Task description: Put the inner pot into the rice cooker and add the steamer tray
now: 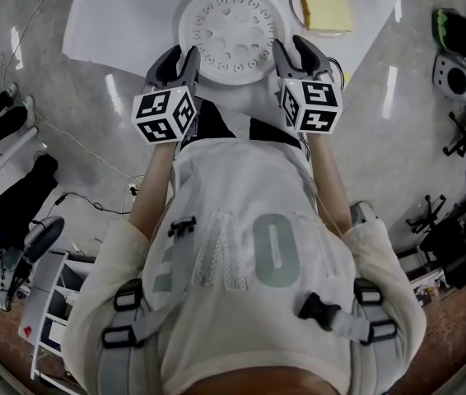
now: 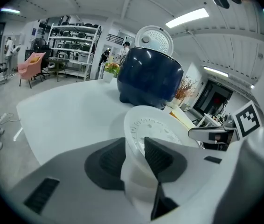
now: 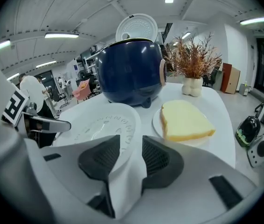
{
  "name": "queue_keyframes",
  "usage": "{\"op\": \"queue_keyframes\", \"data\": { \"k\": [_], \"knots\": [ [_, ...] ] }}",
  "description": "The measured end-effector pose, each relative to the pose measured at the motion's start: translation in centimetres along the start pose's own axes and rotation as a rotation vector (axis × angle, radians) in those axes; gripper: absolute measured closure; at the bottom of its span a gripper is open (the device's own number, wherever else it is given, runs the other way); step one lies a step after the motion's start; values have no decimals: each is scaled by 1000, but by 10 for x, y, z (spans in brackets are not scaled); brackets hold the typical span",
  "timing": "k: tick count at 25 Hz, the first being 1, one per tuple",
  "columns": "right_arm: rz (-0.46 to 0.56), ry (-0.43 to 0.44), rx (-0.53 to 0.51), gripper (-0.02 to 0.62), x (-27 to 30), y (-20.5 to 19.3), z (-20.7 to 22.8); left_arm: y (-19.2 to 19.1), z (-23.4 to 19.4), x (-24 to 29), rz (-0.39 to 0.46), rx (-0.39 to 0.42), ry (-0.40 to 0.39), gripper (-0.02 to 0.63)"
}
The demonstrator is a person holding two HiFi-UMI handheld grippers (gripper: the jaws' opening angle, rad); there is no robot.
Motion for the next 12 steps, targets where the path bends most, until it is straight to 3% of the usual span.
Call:
{"op": "queue_keyframes", "data": {
  "k": [3,12],
  "knots": [
    [1,-19,-8,485,0,-2,-1,0,1,0,1,4,-3,477],
    [2,-22,-3,502,-1,-2,0,0,2,0,-5,5,-4,482]
  ]
}}
Point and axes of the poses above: the fingertips, and each gripper's own axes: x forward along the fingers, z to its right, y out of its top, the point moved 2 cm from there along -x, backward along the fingers, and after that the axes turned 10 degrees about -z, right-handed, at the moved point
